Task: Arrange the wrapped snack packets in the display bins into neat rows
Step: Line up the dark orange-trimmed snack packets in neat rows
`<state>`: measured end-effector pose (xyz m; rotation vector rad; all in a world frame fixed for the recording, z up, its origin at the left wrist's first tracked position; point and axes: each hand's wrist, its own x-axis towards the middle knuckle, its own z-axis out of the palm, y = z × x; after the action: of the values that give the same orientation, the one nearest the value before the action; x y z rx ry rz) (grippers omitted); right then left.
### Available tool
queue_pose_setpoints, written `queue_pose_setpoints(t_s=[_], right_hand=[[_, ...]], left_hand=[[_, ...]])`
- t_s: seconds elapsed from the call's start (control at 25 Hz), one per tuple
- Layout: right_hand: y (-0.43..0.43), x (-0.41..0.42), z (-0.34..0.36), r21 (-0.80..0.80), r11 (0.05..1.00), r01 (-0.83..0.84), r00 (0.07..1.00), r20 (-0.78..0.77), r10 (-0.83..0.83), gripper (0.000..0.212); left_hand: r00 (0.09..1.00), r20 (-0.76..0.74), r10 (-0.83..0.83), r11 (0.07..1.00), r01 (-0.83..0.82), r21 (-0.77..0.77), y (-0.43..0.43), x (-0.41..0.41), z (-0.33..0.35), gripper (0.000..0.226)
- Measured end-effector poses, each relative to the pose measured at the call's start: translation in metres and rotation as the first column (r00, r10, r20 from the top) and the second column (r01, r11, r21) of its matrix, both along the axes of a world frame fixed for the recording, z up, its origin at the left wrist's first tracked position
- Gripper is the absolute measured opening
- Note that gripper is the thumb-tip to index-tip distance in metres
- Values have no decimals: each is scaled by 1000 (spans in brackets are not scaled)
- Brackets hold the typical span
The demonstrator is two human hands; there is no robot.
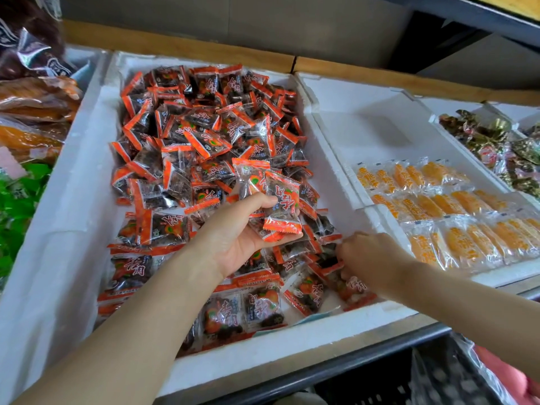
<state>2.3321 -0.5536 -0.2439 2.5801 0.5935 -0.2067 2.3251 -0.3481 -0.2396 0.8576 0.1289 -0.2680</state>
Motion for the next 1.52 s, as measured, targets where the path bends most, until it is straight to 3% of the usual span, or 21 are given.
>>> queue_pose_setpoints(t_s=[0.04, 0.12, 0.2, 0.28, 0.4, 0.52, 0.68, 0.84, 0.96, 1.12, 1.24, 1.32, 1.4, 1.44, 1.52], right_hand=[[5, 0, -2, -22, 999, -47, 998, 51, 48, 33], [12, 5, -1, 99, 994, -36, 998, 59, 30, 28], [17, 4, -3, 255, 966, 32, 995, -101, -6, 34], [21, 0, -9, 237, 971, 36, 980, -197, 11, 51], [23, -1, -20, 285, 954, -90, 974, -173, 144, 64], [21, 4, -15, 386, 908, -161, 926, -259, 274, 58], [13, 10, -12, 287, 855, -433, 836, -227, 500, 54], [9, 11, 1, 344, 887, -309, 871, -273, 409, 41], [15, 21, 3, 506, 825, -253, 948, -39, 315, 36], [31, 42, -12, 421, 870, -257, 951, -50, 305, 55], [31, 50, -10, 353, 892, -281, 952, -17, 306, 45], [26, 50, -4, 420, 887, -190, 977, -3, 211, 30], [21, 50, 3, 618, 786, -20, 1000, 17, 12, 21], [19, 47, 9, 765, 637, 98, 994, -44, -100, 18], [19, 35, 24, 935, 156, 319, 939, -290, -185, 19]], left_hand=[[1000, -1, -5, 1000, 5, 5, 0, 0, 0, 28], [1000, -5, -3, 1000, 3, 8, 0, 0, -1, 29], [1000, -9, 6, 1000, -6, -2, 1, 1, -2, 28], [1000, -11, 6, 1000, -6, -5, 1, 2, -2, 26], [1000, -9, -10, 1000, 10, -3, 1, 1, -2, 31], [1000, -1, -17, 1000, 17, 16, 1, 2, -3, 36], [1000, -16, -2, 999, 3, 33, 0, 1, -4, 32], [1000, -27, 16, 1000, -16, 27, 2, 0, -3, 24], [1000, -21, 22, 999, -22, 37, 3, 1, -2, 27], [1000, -15, 5, 998, -4, 59, 3, 2, -3, 32], [1000, -9, 29, 998, -28, 48, 6, 4, -3, 37], [999, -3, 46, 998, -46, 31, 7, 5, -2, 37], [997, -5, 74, 997, -74, 33, 7, 6, -2, 35], [996, -8, 86, 995, -86, 47, 7, 7, -3, 36], [994, -16, 106, 991, -104, 80, 5, 8, -5, 41]])
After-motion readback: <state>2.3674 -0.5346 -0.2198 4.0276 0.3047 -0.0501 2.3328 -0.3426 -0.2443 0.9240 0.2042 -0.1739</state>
